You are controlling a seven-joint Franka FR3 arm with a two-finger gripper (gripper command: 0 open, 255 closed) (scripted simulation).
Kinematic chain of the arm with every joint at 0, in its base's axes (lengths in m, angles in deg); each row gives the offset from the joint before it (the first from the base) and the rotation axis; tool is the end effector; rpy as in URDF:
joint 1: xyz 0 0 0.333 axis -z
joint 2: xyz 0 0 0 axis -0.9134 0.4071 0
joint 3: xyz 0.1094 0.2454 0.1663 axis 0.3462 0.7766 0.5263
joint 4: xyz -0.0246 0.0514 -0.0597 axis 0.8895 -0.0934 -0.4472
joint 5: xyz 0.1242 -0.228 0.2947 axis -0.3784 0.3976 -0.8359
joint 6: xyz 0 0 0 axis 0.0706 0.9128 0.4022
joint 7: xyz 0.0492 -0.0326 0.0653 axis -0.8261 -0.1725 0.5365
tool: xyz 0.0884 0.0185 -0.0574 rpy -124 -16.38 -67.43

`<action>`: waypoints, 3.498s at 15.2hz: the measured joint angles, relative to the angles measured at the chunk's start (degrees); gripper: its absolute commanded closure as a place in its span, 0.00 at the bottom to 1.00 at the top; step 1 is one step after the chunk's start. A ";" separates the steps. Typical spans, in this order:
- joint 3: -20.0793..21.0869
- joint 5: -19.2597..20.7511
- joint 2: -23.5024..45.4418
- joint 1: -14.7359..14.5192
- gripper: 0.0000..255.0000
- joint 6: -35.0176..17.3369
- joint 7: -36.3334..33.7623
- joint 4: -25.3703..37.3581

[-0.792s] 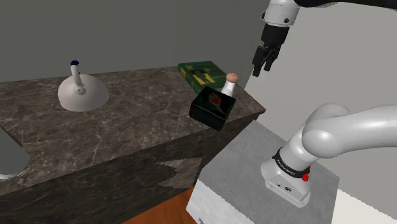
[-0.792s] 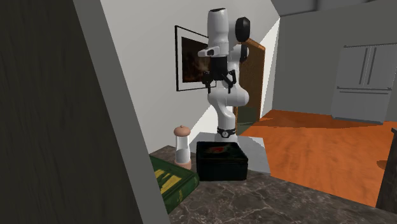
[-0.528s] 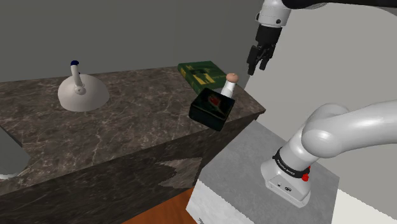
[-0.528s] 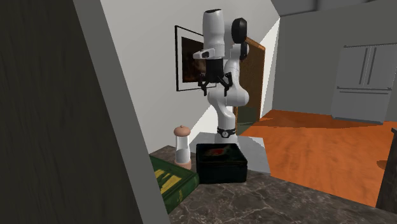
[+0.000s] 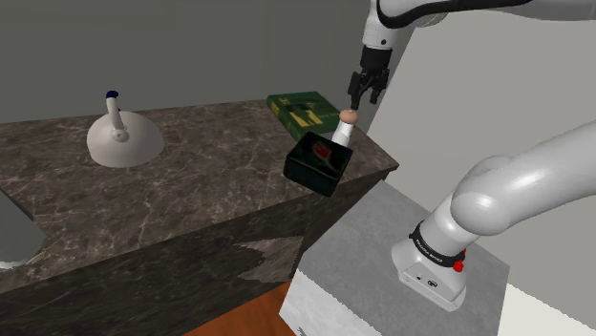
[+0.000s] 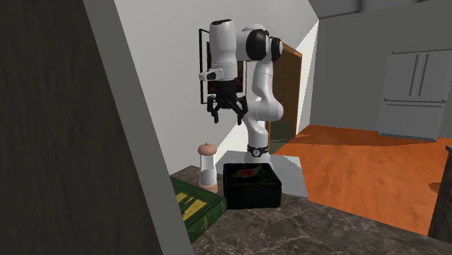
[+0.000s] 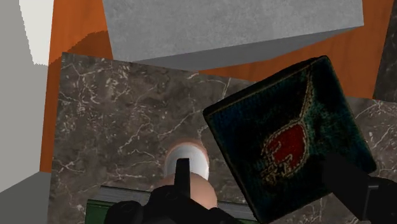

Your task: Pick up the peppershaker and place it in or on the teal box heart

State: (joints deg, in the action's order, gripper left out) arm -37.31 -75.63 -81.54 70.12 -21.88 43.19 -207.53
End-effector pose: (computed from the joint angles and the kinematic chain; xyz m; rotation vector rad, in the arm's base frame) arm 0.4032 -0.0760 0.4852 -3.1169 0.1964 0.2577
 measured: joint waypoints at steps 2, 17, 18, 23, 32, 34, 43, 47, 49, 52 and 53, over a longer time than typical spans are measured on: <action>-0.86 0.30 4.00 0.59 0.00 -1.97 0.30 1.83; -3.55 -0.03 20.56 2.48 0.00 -11.93 1.30 7.63; -3.56 -0.03 20.56 2.48 0.00 -12.09 1.30 7.48; -3.54 -0.02 20.52 2.47 0.00 -12.26 1.27 7.30; -3.55 -0.03 20.53 2.47 1.00 -12.29 1.27 7.35; -3.55 -0.02 20.50 2.48 1.00 -12.28 1.27 7.32; -3.42 0.18 18.38 2.41 1.00 -6.26 1.21 11.20; -3.36 0.27 17.40 2.39 1.00 -3.10 1.23 13.38; -3.31 0.28 17.03 2.36 1.00 -1.56 1.20 14.56; -3.23 0.28 16.71 2.30 1.00 0.70 1.17 16.48; -3.22 0.29 16.59 2.30 1.00 1.35 1.20 17.01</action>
State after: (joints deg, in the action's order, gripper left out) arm -40.54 -75.34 -64.95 72.43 -20.54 44.39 -190.52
